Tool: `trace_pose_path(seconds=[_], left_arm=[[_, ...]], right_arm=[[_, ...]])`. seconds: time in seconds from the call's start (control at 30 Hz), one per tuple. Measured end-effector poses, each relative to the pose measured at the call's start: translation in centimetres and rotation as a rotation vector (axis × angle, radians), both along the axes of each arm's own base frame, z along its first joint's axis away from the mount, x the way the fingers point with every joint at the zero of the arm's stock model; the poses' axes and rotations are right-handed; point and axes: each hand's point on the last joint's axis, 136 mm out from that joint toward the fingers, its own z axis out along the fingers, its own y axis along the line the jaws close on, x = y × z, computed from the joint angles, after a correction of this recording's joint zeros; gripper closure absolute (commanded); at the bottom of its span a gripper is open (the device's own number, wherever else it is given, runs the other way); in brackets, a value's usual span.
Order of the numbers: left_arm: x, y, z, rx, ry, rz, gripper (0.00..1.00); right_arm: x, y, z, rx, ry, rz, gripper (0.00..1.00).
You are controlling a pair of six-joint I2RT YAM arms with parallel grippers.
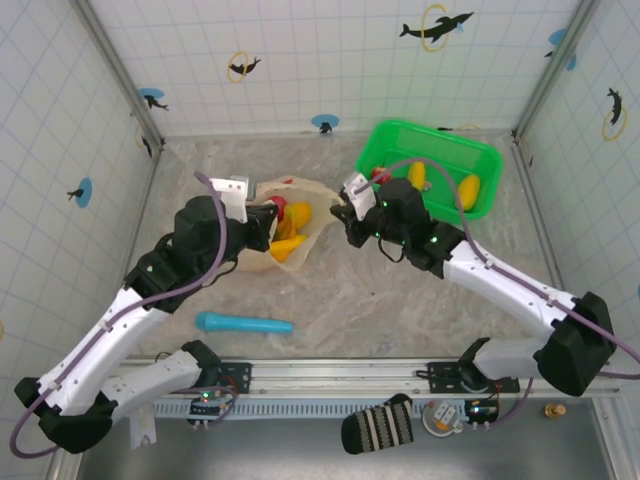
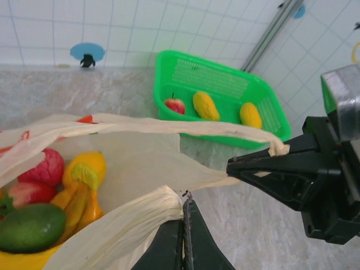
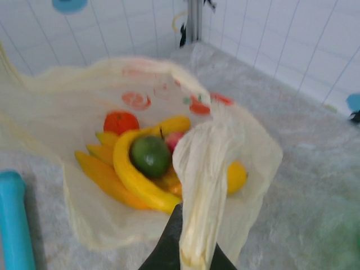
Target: Place the fake fruits into the plastic bag and tie a complex knot
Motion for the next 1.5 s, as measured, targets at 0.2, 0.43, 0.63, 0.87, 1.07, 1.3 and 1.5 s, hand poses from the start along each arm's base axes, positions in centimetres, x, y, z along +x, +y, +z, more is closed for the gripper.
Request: trace_pose_path(seconds=[0.2, 0.43, 0.63, 0.87, 1.07, 1.3, 1.5], left_arm=[[-1.2, 1.6, 5.9, -0.098, -0.122, 0.021, 1.00], [1.6, 0.0, 8.4, -0.085, -0.155, 0.054, 1.00], [7.4, -1.7, 2.9, 0.031, -0.047, 0.095, 1.00], [13.4, -0.1, -2.1, -0.038, 0.071, 0.129, 1.00], [16.5, -3.5, -1.2, -0.199, 0.093, -0.035, 1.00], [15.3, -5.7, 3.0, -0.313, 0.024, -0.191, 1.00], [12.9, -5.2, 4.4, -0.341, -0.019, -0.225, 1.00]], right_arm=[[-1.3, -0.8, 10.8, 0.174, -0.026, -0.073, 1.00], [-1.2, -2.6, 15.4, 0.231, -0.009, -0.195, 1.00], [2.1, -5.9, 10.3, 0.137, 0.065, -0.377, 1.00], [6.4, -13.1, 1.0, -0.006, 0.193, -0.650, 1.00], [7.8, -16.0, 1.6, 0.019, 0.192, -0.720, 1.00], [9.2, -15.9, 6.1, 0.086, 0.141, -0.698, 0.95], [9.0, -15.0, 6.1, 0.073, 0.153, -0.637, 0.78]])
